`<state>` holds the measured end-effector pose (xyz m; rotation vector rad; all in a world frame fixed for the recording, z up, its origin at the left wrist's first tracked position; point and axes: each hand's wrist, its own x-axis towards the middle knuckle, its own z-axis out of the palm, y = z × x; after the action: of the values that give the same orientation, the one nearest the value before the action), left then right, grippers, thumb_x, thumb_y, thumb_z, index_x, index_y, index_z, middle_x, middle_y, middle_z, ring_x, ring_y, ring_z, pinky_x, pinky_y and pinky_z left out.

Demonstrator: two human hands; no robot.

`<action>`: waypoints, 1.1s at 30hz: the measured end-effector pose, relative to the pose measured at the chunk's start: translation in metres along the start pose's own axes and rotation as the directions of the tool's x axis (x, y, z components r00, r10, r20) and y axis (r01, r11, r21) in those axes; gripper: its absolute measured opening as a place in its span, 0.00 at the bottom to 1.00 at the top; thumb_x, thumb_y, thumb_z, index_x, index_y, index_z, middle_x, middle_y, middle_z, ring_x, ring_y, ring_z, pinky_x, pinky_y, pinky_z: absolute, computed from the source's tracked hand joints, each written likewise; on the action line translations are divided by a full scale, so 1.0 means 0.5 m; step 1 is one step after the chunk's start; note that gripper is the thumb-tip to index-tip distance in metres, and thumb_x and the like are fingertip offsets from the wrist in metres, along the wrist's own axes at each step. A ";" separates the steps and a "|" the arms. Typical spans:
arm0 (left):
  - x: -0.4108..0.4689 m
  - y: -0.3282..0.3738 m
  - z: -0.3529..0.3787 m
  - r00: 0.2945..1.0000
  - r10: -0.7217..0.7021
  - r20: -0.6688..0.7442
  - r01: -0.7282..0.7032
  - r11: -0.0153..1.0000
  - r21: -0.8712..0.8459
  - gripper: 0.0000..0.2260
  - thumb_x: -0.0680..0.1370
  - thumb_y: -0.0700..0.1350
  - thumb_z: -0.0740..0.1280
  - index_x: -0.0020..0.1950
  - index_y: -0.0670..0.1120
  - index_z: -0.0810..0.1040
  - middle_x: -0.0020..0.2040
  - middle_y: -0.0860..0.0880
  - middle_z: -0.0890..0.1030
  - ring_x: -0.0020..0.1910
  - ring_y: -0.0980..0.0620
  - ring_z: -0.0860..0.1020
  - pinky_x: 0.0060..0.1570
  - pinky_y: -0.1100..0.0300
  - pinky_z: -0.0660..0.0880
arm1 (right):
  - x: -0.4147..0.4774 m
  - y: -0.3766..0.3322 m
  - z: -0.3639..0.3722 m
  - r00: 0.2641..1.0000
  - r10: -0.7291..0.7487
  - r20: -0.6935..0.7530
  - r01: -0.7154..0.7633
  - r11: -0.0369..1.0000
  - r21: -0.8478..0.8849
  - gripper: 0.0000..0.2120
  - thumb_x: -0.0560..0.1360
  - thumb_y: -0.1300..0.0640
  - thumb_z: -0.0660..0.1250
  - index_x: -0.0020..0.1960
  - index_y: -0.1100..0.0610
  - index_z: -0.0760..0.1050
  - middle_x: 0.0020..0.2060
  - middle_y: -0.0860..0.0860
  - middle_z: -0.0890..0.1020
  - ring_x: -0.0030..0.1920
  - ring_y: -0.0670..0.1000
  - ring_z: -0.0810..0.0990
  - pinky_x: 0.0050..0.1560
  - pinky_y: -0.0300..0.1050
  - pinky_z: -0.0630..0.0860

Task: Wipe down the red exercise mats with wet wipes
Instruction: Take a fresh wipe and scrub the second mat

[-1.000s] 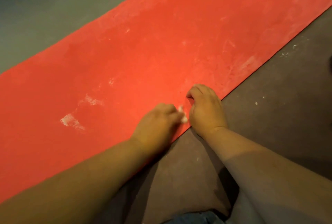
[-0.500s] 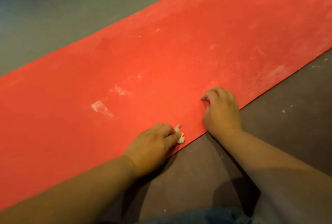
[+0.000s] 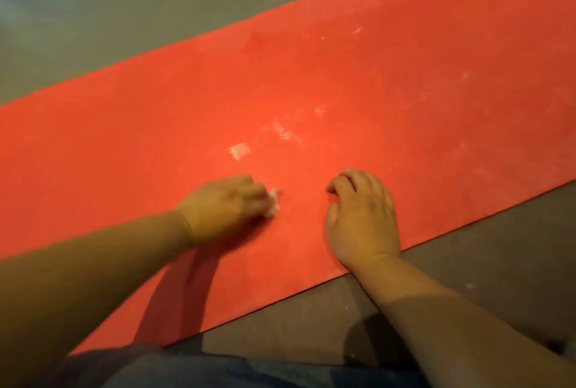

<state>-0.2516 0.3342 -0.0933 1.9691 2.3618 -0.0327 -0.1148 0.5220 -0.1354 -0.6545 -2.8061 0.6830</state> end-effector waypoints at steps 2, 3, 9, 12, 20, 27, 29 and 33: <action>-0.009 -0.087 0.002 0.919 -0.377 -0.117 0.383 0.923 0.036 0.11 0.78 0.42 0.62 0.50 0.44 0.84 0.47 0.42 0.81 0.47 0.39 0.79 0.46 0.53 0.75 | -0.001 -0.005 0.000 1.000 0.005 -0.013 -0.005 1.000 -0.010 0.11 0.70 0.58 0.62 0.52 0.52 0.75 0.60 0.50 0.75 0.64 0.55 0.70 0.66 0.56 0.66; -0.015 -0.123 0.009 0.776 -0.610 -0.159 0.615 0.788 -0.026 0.10 0.78 0.41 0.63 0.51 0.43 0.84 0.49 0.40 0.80 0.50 0.37 0.78 0.48 0.52 0.73 | -0.002 -0.006 0.000 1.000 0.009 -0.024 -0.009 1.000 -0.013 0.11 0.70 0.58 0.63 0.51 0.52 0.76 0.60 0.50 0.75 0.64 0.55 0.70 0.67 0.56 0.66; 0.039 -0.059 0.051 0.644 -0.715 -0.272 0.685 0.698 -0.209 0.11 0.78 0.40 0.61 0.51 0.40 0.83 0.52 0.39 0.81 0.49 0.36 0.77 0.51 0.50 0.73 | 0.000 -0.005 0.011 0.998 0.010 -0.063 -0.012 1.000 -0.024 0.11 0.69 0.59 0.62 0.51 0.51 0.75 0.59 0.50 0.75 0.64 0.55 0.70 0.66 0.56 0.67; 0.005 -0.007 0.044 0.936 -0.282 -0.210 0.252 0.955 -0.157 0.12 0.77 0.44 0.62 0.55 0.42 0.81 0.55 0.44 0.81 0.49 0.41 0.78 0.49 0.54 0.74 | -0.001 -0.006 0.013 0.997 0.006 -0.071 -0.007 1.000 -0.020 0.10 0.69 0.59 0.62 0.50 0.52 0.75 0.59 0.49 0.76 0.63 0.55 0.71 0.65 0.56 0.67; 0.060 -0.126 0.050 0.503 -0.841 -0.198 0.820 0.537 -0.197 0.12 0.79 0.38 0.58 0.55 0.39 0.80 0.60 0.41 0.78 0.57 0.39 0.76 0.52 0.51 0.71 | 0.001 -0.003 0.015 0.998 0.003 -0.068 -0.005 1.000 -0.026 0.10 0.70 0.58 0.61 0.50 0.51 0.74 0.58 0.48 0.75 0.61 0.54 0.71 0.64 0.53 0.67; 0.001 -0.068 0.026 0.940 -0.252 -0.230 0.251 0.967 -0.031 0.14 0.77 0.42 0.60 0.54 0.45 0.84 0.57 0.46 0.82 0.46 0.43 0.83 0.41 0.53 0.79 | 0.000 -0.002 0.013 0.998 0.004 -0.067 -0.005 1.000 -0.015 0.10 0.70 0.58 0.60 0.50 0.51 0.74 0.57 0.48 0.76 0.62 0.54 0.71 0.64 0.54 0.68; 0.011 -0.122 0.027 0.929 -0.318 -0.188 0.335 0.940 0.064 0.12 0.77 0.37 0.61 0.53 0.42 0.83 0.55 0.43 0.83 0.45 0.40 0.81 0.47 0.53 0.75 | 0.001 -0.002 0.013 0.997 0.004 -0.072 -0.004 1.000 -0.012 0.10 0.70 0.58 0.60 0.50 0.51 0.75 0.58 0.48 0.76 0.62 0.54 0.71 0.65 0.53 0.67; 0.082 -0.129 0.053 0.548 -0.806 -0.226 0.791 0.586 -0.174 0.12 0.77 0.36 0.59 0.51 0.39 0.83 0.55 0.41 0.81 0.51 0.38 0.74 0.51 0.52 0.68 | -0.001 0.000 0.012 0.998 0.001 -0.069 -0.002 1.000 -0.010 0.10 0.70 0.58 0.60 0.50 0.51 0.75 0.58 0.48 0.76 0.62 0.54 0.71 0.65 0.54 0.67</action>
<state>-0.3216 0.3615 -0.1240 0.7058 3.1877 0.2832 -0.1162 0.5193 -0.1408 -0.6690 -2.7476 0.6350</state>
